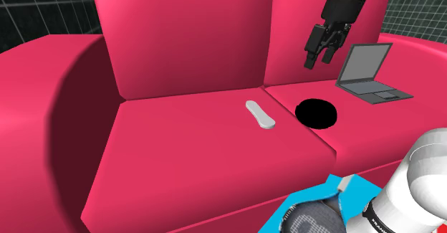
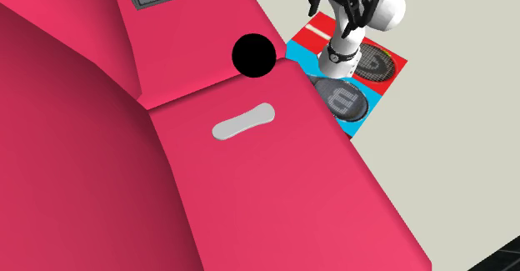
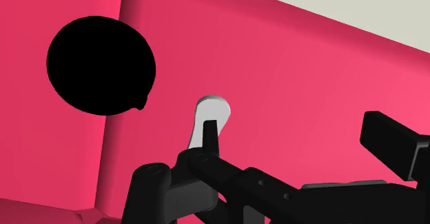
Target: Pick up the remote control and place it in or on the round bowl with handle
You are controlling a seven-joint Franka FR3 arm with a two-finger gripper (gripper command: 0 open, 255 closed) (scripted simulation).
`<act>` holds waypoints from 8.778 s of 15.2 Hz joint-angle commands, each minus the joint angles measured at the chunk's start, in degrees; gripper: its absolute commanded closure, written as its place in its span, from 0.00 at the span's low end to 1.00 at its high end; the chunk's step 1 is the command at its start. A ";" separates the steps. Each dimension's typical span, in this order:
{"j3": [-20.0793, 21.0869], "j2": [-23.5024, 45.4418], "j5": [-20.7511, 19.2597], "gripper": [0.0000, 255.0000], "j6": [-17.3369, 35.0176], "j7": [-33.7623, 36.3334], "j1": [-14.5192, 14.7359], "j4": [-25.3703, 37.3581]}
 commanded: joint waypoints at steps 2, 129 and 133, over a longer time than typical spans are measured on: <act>-0.12 1.25 -0.06 0.00 1.70 0.20 -0.28 -0.67; -16.84 17.62 -8.16 0.00 26.74 -11.76 -15.64 -14.87; -16.84 17.61 -8.16 0.00 26.74 -11.76 -15.64 -14.87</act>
